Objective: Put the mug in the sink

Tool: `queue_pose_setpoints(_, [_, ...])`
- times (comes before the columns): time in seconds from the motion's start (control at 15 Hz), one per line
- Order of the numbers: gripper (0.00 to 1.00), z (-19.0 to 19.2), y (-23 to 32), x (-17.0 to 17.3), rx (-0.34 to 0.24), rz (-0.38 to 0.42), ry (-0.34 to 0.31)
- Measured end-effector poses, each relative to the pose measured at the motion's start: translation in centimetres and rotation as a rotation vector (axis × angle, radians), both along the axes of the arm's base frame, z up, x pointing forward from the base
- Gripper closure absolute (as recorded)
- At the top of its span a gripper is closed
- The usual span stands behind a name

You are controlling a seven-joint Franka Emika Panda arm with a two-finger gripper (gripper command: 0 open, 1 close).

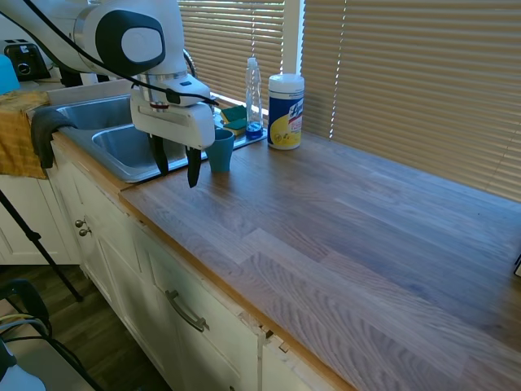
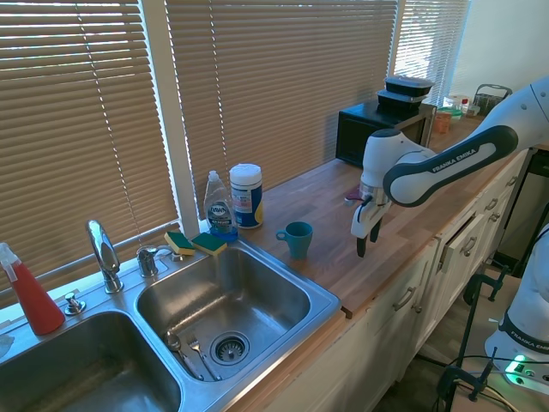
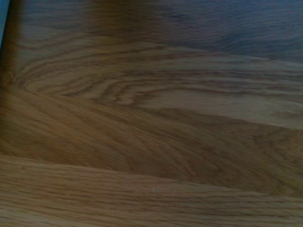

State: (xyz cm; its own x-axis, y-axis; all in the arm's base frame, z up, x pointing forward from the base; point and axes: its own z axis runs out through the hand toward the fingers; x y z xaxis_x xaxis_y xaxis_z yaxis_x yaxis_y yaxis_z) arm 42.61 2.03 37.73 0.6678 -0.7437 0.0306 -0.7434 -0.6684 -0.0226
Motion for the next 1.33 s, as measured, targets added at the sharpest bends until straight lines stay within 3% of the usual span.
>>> queue_pose_setpoints(0.2, [0.0, 0.3, 0.1, 0.2, 0.001, 0.001, -0.011])
queue_pose_setpoints(0.33, [0.0, 2.1, 0.6, 1.2, 0.009, 0.007, -0.061])
queue_pose_setpoints(0.73, [0.0, 7.4, 4.2, 7.4, 0.025, 0.07, -0.172])
queue_pose_setpoints(1.07, [0.0, 5.6, 6.6, 14.4, 0.055, 0.098, -0.179])
queue_pose_setpoints(1.33, [0.0, 1.8, 8.5, 17.4, 0.068, 0.116, -0.138])
